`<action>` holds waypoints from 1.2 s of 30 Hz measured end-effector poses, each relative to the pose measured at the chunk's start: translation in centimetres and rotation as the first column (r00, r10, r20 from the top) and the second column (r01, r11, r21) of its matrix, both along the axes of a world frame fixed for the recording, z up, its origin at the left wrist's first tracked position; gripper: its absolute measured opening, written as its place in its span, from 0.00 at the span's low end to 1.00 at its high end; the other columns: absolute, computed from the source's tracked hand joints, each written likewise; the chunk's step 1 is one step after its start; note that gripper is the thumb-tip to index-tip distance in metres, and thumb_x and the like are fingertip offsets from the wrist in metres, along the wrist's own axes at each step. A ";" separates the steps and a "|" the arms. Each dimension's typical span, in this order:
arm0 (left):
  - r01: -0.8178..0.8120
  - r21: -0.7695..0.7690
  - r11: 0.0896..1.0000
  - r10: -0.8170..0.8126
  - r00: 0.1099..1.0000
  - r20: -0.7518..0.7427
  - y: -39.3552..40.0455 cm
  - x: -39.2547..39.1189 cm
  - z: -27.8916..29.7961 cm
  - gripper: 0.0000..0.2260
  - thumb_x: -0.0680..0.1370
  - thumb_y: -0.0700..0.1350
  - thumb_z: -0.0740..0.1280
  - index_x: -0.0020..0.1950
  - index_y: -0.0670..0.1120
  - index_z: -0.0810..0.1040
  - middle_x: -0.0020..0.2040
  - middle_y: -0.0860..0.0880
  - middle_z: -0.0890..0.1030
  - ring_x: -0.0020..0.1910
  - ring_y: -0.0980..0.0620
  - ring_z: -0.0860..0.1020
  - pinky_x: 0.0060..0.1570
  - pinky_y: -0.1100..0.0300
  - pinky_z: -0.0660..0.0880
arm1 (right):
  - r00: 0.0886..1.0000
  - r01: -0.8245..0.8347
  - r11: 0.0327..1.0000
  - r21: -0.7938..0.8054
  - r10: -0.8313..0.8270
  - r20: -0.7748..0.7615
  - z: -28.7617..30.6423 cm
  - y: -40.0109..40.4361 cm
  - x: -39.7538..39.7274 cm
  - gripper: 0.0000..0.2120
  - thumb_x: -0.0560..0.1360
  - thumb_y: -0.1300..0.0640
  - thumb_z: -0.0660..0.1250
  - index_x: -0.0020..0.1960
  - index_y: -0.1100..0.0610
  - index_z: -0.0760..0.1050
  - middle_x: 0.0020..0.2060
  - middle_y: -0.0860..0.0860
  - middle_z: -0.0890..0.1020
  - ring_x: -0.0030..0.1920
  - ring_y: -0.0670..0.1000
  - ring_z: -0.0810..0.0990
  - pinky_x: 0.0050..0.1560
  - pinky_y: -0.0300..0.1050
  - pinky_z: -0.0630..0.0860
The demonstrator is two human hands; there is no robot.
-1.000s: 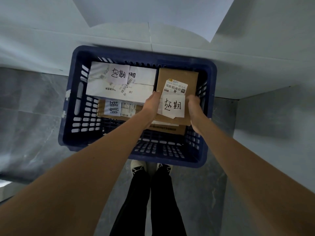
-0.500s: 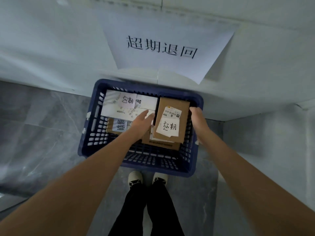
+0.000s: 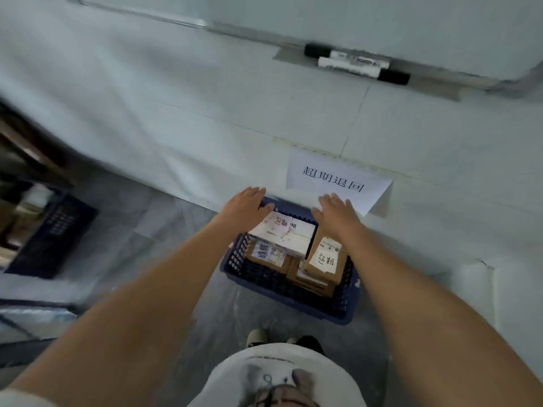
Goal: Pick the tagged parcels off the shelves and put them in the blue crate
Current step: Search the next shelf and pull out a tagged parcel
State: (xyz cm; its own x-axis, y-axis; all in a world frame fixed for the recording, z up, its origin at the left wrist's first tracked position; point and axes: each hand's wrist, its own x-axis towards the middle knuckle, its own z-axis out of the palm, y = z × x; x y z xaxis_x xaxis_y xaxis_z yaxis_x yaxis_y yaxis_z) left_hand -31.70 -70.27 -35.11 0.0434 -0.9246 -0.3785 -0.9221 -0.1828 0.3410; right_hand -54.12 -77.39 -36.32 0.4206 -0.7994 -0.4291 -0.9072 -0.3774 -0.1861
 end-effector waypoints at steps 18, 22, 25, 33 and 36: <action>-0.698 -0.268 0.664 0.744 0.576 0.339 27.9 11.2 14.7 0.29 0.83 0.58 0.47 0.79 0.43 0.53 0.79 0.46 0.54 0.79 0.48 0.49 0.77 0.51 0.48 | 0.664 -0.698 0.668 -0.259 0.738 0.115 15.5 12.9 25.4 0.34 0.82 0.41 0.49 0.79 0.60 0.47 0.79 0.56 0.50 0.79 0.54 0.46 0.76 0.56 0.46; -0.783 -0.305 0.543 0.821 0.417 0.391 36.7 10.7 16.9 0.29 0.83 0.58 0.45 0.79 0.43 0.52 0.79 0.46 0.54 0.79 0.48 0.49 0.77 0.49 0.49 | 0.482 -0.816 0.496 -0.296 0.867 0.125 18.1 21.9 29.6 0.34 0.82 0.40 0.50 0.79 0.60 0.47 0.79 0.56 0.50 0.78 0.54 0.47 0.76 0.57 0.46; -0.815 -0.351 0.461 0.855 0.303 0.420 43.6 10.6 19.0 0.28 0.83 0.57 0.45 0.78 0.42 0.53 0.79 0.44 0.56 0.78 0.46 0.51 0.76 0.47 0.51 | 0.342 -0.863 0.370 -0.344 0.929 0.141 20.2 29.2 32.2 0.34 0.82 0.41 0.50 0.79 0.60 0.47 0.79 0.56 0.50 0.78 0.54 0.47 0.76 0.57 0.46; -0.848 -0.471 0.242 0.895 0.008 0.445 62.4 10.2 23.3 0.28 0.83 0.56 0.44 0.79 0.41 0.51 0.79 0.45 0.54 0.79 0.46 0.51 0.77 0.49 0.48 | -0.028 -0.884 0.051 -0.465 0.987 0.161 24.6 51.8 36.7 0.33 0.82 0.41 0.51 0.79 0.60 0.49 0.79 0.57 0.52 0.78 0.55 0.48 0.76 0.58 0.49; -0.843 -0.510 0.169 0.890 -0.091 0.446 69.6 9.5 24.7 0.27 0.84 0.54 0.45 0.78 0.41 0.53 0.79 0.44 0.56 0.78 0.46 0.52 0.76 0.49 0.50 | -0.107 -0.881 -0.007 -0.472 0.977 0.185 25.3 60.0 37.5 0.33 0.82 0.41 0.49 0.79 0.60 0.49 0.79 0.56 0.51 0.79 0.55 0.47 0.76 0.57 0.47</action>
State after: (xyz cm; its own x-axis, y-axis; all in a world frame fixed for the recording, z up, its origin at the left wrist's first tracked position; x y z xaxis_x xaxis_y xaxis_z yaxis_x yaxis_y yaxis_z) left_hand -22.16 -0.66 -10.42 0.9763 0.0419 0.2123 0.0574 -0.9961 -0.0673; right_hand -16.65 -17.40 -11.06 0.8570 0.5082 0.0855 0.5153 -0.8437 -0.1502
